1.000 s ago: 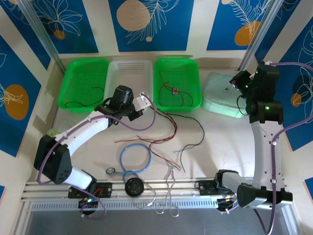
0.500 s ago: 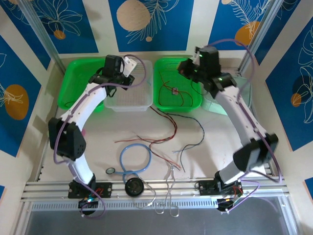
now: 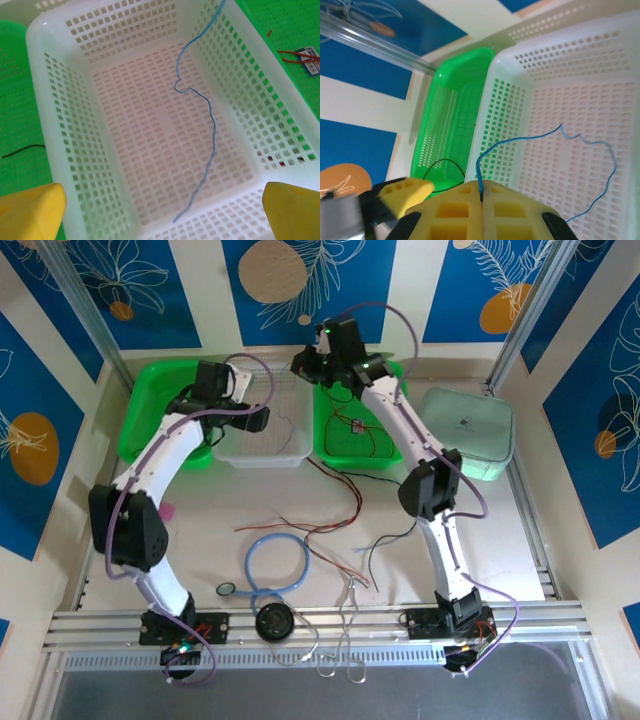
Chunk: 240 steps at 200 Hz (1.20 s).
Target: Untangle the cables
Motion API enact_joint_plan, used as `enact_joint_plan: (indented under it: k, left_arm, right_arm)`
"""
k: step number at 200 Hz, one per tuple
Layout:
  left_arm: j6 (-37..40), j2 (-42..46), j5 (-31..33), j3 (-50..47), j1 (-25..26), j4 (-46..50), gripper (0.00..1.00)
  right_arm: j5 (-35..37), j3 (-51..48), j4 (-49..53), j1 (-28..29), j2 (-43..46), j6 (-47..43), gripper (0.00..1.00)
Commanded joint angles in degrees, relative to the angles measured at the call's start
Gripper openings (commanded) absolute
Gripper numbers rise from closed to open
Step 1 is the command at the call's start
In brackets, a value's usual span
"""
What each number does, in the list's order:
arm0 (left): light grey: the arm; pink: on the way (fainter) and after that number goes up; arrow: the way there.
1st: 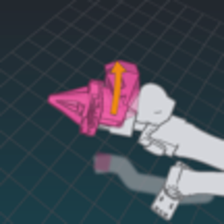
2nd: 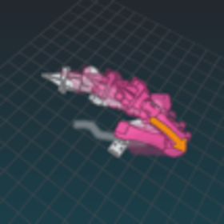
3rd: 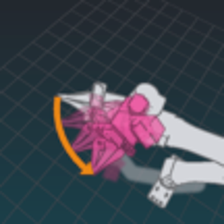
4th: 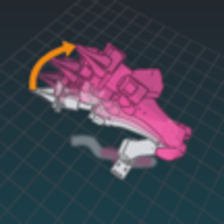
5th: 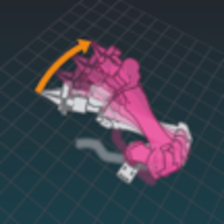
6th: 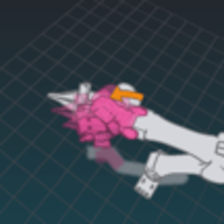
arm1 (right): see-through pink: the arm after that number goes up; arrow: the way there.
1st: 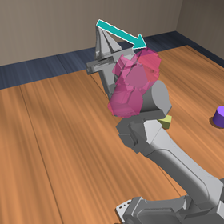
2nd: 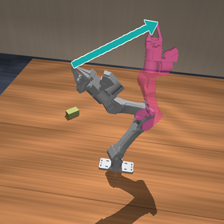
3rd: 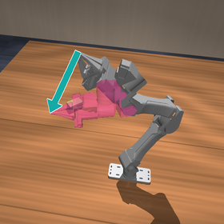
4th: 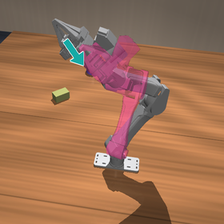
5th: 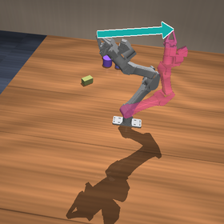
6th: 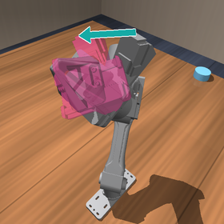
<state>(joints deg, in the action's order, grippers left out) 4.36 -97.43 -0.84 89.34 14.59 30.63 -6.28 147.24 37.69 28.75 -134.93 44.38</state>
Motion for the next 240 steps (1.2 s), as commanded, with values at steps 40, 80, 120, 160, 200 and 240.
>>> enact_joint_plan:
  k: [40,80,120,160,200,240]
  left_arm:
    - [-5.51,14.56,-1.02,-7.48,-1.67,1.91,1.00]
    - [-6.82,19.78,-1.24,-11.58,-1.87,3.43,1.00]
    - [-7.86,21.15,1.08,-12.79,-1.98,5.93,1.00]
    - [-9.74,21.15,-0.20,-12.61,-2.02,7.20,1.00]
    - [-11.70,22.29,-2.15,-12.28,-1.89,7.95,1.00]
    - [-15.74,24.27,-0.96,-13.75,0.21,7.71,1.00]
  right_arm:
    - [3.04,2.07,3.70,4.96,-9.31,-0.43,0.00]
    - [5.45,2.92,5.80,7.30,-14.22,-2.37,0.00]
    - [6.90,2.76,7.73,7.70,-14.74,-4.26,0.02]
    - [8.23,4.42,11.57,7.12,-13.95,-7.73,0.35]
    - [11.16,3.93,12.25,6.63,-7.02,-11.15,0.45]
    - [13.60,-5.23,14.80,6.41,5.71,-12.83,0.44]
